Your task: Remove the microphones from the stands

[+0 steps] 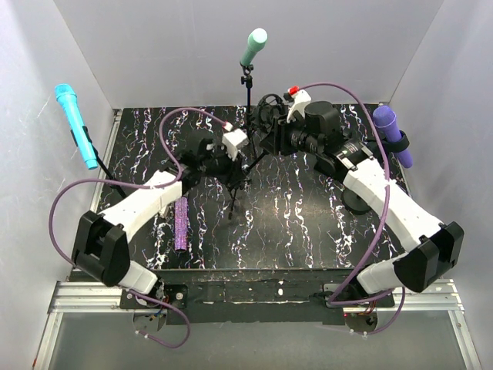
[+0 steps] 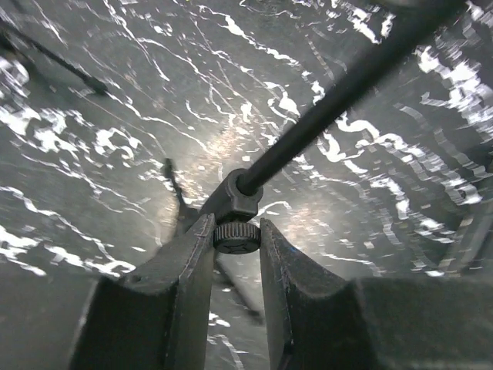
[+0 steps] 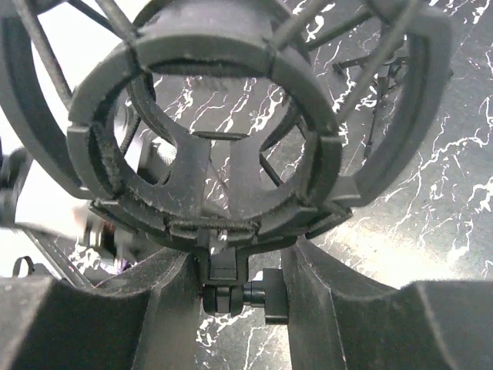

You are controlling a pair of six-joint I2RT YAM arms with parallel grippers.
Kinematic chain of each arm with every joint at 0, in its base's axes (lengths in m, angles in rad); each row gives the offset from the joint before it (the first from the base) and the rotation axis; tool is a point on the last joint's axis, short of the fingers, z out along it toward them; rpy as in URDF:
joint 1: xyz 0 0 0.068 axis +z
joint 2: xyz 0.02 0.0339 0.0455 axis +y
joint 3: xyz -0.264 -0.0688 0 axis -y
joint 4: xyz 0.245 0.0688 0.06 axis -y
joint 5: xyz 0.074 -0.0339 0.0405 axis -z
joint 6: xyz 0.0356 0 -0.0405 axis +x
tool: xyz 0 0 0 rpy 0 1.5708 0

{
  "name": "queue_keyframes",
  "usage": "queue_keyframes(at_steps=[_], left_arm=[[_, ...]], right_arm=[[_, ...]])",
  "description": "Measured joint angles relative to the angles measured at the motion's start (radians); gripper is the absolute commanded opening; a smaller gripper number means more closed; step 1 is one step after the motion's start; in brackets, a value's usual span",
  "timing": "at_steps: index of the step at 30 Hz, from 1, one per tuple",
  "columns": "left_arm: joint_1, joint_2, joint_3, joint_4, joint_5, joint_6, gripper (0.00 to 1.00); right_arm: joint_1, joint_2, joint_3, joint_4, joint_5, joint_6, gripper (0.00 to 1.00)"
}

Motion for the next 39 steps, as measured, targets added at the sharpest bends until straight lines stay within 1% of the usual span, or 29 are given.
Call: queue_keyframes(at_steps=[5,8,11,13,19,20,21,22,23,24,26,29,32,34,36,39], left_arm=[[0.135,0.104,0.101,-0.08,0.244,-0.265,0.0],[0.172,0.149,0.117,-0.084,0.412,-0.389,0.0],[0.196,0.192,0.117,-0.082,0.541,-0.494,0.0],[0.206,0.216,0.116,-0.074,0.61,-0.565,0.0],[0.234,0.266,0.104,-0.083,0.757,-0.759,0.01],[0.238,0.285,0.108,-0.093,0.79,-0.782,0.17],[0.241,0.318,0.119,-0.107,0.839,-0.815,0.28],[0.244,0.356,0.132,-0.116,0.893,-0.854,0.35],[0.246,0.394,0.143,-0.118,0.941,-0.892,0.45],[0.253,0.428,0.148,-0.123,0.983,-0.914,0.49],[0.261,0.448,0.162,-0.199,0.987,-0.864,0.6],[0.272,0.444,0.241,-0.318,0.901,-0.732,0.62],[0.28,0.39,0.289,-0.354,0.786,-0.586,0.63],[0.286,0.319,0.264,-0.347,0.716,-0.507,0.64],[0.289,0.191,0.182,-0.295,0.635,-0.401,0.65],[0.285,0.03,0.085,-0.237,0.568,-0.29,0.64]], right_arm=[[0.0,-0.066,-0.111,0.066,-0.034,-0.083,0.01],[0.003,-0.103,-0.147,0.086,-0.056,-0.123,0.01],[0.008,-0.129,-0.159,0.084,-0.076,-0.158,0.01],[0.01,-0.137,-0.159,0.086,-0.089,-0.173,0.01],[0.013,-0.138,-0.159,0.098,-0.12,-0.182,0.01],[0.013,-0.138,-0.159,0.098,-0.123,-0.182,0.01],[0.014,-0.136,-0.158,0.098,-0.129,-0.182,0.01],[0.014,-0.134,-0.155,0.098,-0.13,-0.182,0.01],[0.014,-0.13,-0.151,0.097,-0.132,-0.18,0.01],[0.014,-0.124,-0.148,0.097,-0.137,-0.176,0.01],[0.014,-0.111,-0.137,0.097,-0.14,-0.169,0.01],[0.018,-0.093,-0.119,0.097,-0.142,-0.168,0.01],[0.018,-0.086,-0.111,0.092,-0.143,-0.168,0.01],[0.018,-0.082,-0.105,0.086,-0.143,-0.168,0.01],[0.018,-0.077,-0.098,0.081,-0.144,-0.167,0.01],[0.018,-0.072,-0.092,0.076,-0.143,-0.164,0.01]])
